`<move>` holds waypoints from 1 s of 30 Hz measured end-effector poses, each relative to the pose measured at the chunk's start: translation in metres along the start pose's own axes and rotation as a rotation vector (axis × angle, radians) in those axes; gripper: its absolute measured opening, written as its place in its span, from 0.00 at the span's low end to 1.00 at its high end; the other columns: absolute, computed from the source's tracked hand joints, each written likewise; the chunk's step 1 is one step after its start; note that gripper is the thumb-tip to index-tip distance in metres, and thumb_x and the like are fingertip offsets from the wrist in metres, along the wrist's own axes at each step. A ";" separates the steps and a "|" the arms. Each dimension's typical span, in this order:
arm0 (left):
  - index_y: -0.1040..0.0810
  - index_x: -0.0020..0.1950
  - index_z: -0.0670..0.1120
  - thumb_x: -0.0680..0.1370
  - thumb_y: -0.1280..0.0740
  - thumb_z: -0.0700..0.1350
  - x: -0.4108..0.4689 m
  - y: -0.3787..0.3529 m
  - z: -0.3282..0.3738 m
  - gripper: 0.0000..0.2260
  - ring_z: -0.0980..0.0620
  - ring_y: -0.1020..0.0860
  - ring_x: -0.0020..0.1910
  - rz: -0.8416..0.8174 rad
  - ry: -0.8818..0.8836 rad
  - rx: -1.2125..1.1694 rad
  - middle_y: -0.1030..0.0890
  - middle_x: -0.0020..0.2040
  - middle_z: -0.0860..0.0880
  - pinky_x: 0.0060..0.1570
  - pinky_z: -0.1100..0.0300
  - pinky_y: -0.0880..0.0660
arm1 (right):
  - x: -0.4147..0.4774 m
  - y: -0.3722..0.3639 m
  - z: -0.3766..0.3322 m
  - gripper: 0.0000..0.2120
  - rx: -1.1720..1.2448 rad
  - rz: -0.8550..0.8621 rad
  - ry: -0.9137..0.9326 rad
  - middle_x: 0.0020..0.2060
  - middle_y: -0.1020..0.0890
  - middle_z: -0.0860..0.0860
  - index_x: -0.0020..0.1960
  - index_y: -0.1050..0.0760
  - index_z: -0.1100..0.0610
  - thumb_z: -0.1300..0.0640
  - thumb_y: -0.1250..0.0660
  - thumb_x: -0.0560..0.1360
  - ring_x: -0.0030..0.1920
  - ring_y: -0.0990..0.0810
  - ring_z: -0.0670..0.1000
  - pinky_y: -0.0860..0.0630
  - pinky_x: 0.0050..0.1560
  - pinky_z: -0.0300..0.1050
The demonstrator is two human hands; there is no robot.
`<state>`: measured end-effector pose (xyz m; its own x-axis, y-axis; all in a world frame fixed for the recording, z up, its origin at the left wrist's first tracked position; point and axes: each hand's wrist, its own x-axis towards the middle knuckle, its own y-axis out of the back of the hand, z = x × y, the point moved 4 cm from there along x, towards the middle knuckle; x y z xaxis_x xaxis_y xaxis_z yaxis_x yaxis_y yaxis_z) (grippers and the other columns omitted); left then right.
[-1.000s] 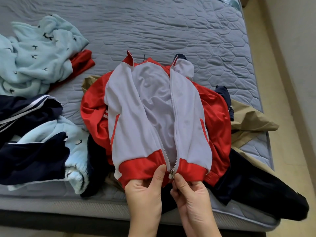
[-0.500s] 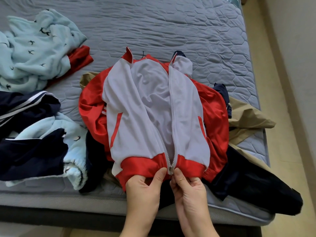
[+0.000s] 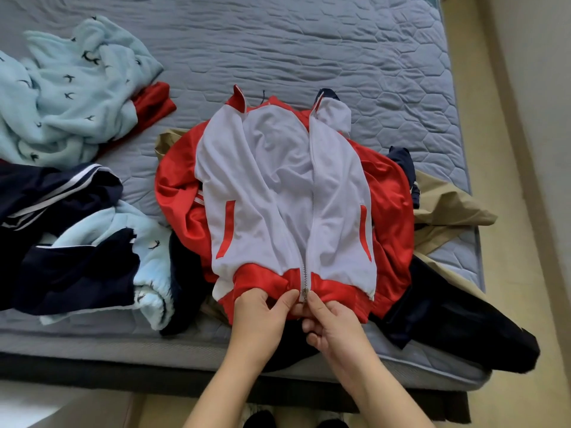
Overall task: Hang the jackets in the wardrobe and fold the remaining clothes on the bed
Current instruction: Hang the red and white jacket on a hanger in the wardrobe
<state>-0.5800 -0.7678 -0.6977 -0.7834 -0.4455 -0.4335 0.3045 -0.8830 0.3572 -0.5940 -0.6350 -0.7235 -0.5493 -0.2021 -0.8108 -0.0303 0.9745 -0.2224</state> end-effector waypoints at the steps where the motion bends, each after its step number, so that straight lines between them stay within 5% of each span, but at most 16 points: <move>1: 0.24 0.33 0.30 0.73 0.28 0.46 0.000 0.001 0.001 0.19 0.40 0.26 0.27 -0.010 -0.001 0.020 0.23 0.28 0.37 0.32 0.47 0.28 | -0.004 0.000 0.000 0.11 -0.065 -0.033 -0.030 0.36 0.16 0.53 0.46 0.22 0.62 0.54 0.35 0.77 0.27 0.27 0.43 0.33 0.26 0.34; 5: 0.29 0.28 0.34 0.73 0.28 0.45 -0.004 0.003 0.008 0.20 0.55 0.36 0.23 -0.043 -0.024 0.129 0.32 0.23 0.49 0.27 0.62 0.37 | -0.022 -0.002 -0.015 0.12 -0.215 -0.116 -0.083 0.28 0.23 0.48 0.39 0.22 0.58 0.56 0.38 0.79 0.22 0.32 0.42 0.39 0.21 0.32; 10: 0.38 0.23 0.50 0.74 0.29 0.42 -0.014 0.009 0.007 0.24 0.57 0.35 0.21 -0.096 -0.133 0.246 0.38 0.21 0.55 0.26 0.67 0.41 | -0.021 -0.016 -0.047 0.10 0.080 -0.098 -0.138 0.26 0.29 0.48 0.41 0.28 0.61 0.62 0.43 0.80 0.18 0.38 0.41 0.44 0.16 0.31; 13: 0.36 0.25 0.51 0.74 0.29 0.42 -0.019 0.022 -0.012 0.21 0.58 0.34 0.23 -0.064 -0.022 0.256 0.34 0.24 0.54 0.27 0.67 0.40 | -0.011 -0.028 -0.075 0.11 0.108 -0.080 -0.110 0.27 0.31 0.48 0.41 0.29 0.60 0.62 0.44 0.81 0.17 0.39 0.40 0.46 0.16 0.31; 16: 0.32 0.28 0.45 0.74 0.30 0.46 -0.017 0.036 -0.025 0.18 0.53 0.31 0.28 -0.066 0.166 0.354 0.29 0.28 0.49 0.27 0.64 0.39 | -0.006 -0.038 -0.092 0.12 -0.134 -0.105 -0.106 0.27 0.30 0.47 0.39 0.28 0.58 0.62 0.43 0.80 0.18 0.39 0.40 0.48 0.17 0.32; 20: 0.23 0.30 0.46 0.75 0.35 0.59 -0.006 0.048 -0.009 0.20 0.50 0.22 0.31 -0.322 0.412 0.502 0.20 0.30 0.50 0.37 0.59 0.26 | -0.006 -0.040 -0.096 0.11 -0.348 -0.118 -0.087 0.26 0.29 0.47 0.38 0.26 0.58 0.62 0.41 0.78 0.19 0.40 0.41 0.49 0.19 0.33; 23: 0.31 0.29 0.51 0.70 0.34 0.65 0.005 0.054 0.027 0.21 0.51 0.23 0.36 -0.176 0.205 0.803 0.24 0.34 0.52 0.33 0.58 0.30 | -0.005 -0.037 -0.104 0.10 -0.366 -0.118 -0.071 0.26 0.28 0.48 0.38 0.26 0.59 0.63 0.40 0.77 0.20 0.40 0.42 0.49 0.18 0.33; 27: 0.27 0.47 0.51 0.72 0.31 0.58 0.018 0.026 0.069 0.13 0.54 0.24 0.46 -0.079 -0.082 0.671 0.25 0.46 0.56 0.44 0.54 0.27 | -0.003 -0.041 -0.112 0.10 -0.356 -0.156 -0.077 0.25 0.28 0.49 0.38 0.26 0.60 0.62 0.40 0.77 0.20 0.41 0.42 0.49 0.17 0.33; 30: 0.29 0.39 0.49 0.77 0.36 0.52 0.027 0.013 0.064 0.10 0.47 0.23 0.41 -0.049 -0.121 0.699 0.25 0.36 0.52 0.44 0.54 0.32 | 0.002 -0.042 -0.117 0.11 -0.279 -0.151 -0.089 0.24 0.28 0.48 0.38 0.26 0.60 0.63 0.41 0.78 0.19 0.40 0.42 0.48 0.17 0.33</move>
<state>-0.6317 -0.7821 -0.6513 -0.8542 -0.3527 -0.3820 -0.1196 -0.5816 0.8046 -0.6918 -0.6654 -0.6523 -0.4463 -0.3420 -0.8269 -0.3402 0.9195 -0.1967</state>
